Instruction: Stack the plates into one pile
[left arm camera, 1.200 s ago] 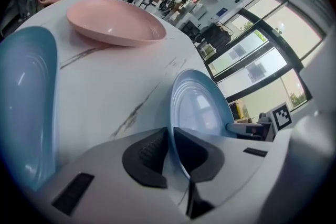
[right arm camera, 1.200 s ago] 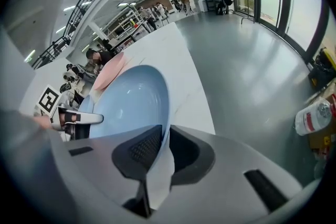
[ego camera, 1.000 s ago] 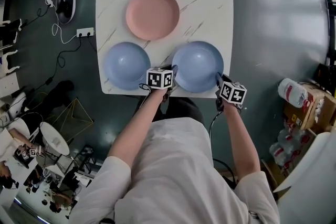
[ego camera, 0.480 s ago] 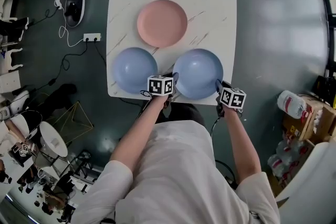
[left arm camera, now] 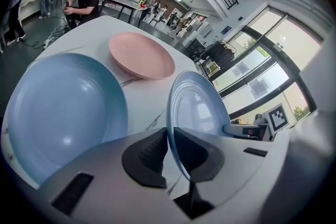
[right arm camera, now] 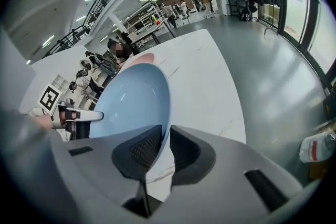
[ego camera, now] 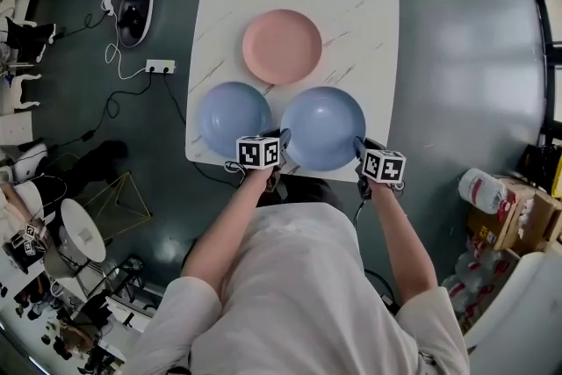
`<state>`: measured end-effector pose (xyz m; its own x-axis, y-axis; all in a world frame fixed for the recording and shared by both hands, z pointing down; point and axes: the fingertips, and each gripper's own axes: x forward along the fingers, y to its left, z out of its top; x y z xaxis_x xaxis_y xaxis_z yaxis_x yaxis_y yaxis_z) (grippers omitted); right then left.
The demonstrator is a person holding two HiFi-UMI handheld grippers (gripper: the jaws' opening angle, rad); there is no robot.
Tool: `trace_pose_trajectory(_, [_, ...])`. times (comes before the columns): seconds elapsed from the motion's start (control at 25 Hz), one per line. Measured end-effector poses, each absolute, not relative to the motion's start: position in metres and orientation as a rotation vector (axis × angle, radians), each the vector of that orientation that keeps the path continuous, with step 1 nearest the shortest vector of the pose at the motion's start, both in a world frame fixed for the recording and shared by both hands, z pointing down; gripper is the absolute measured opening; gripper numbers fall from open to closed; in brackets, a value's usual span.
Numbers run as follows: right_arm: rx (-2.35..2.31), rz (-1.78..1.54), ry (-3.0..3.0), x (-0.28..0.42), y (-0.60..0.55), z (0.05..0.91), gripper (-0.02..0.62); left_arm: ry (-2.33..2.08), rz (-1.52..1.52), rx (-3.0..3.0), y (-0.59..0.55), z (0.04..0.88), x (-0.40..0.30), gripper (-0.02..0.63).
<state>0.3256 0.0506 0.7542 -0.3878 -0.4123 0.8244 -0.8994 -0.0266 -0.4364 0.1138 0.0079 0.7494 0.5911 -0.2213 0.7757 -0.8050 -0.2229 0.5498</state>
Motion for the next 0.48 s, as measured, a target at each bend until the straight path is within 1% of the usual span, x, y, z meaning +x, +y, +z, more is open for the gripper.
trace_pose_trajectory(0.48, [1.275, 1.347, -1.865, 0.275, 0.036, 0.736, 0.061, -0.941, 0.579, 1.731, 0.01, 0.73, 0.059, 0.044])
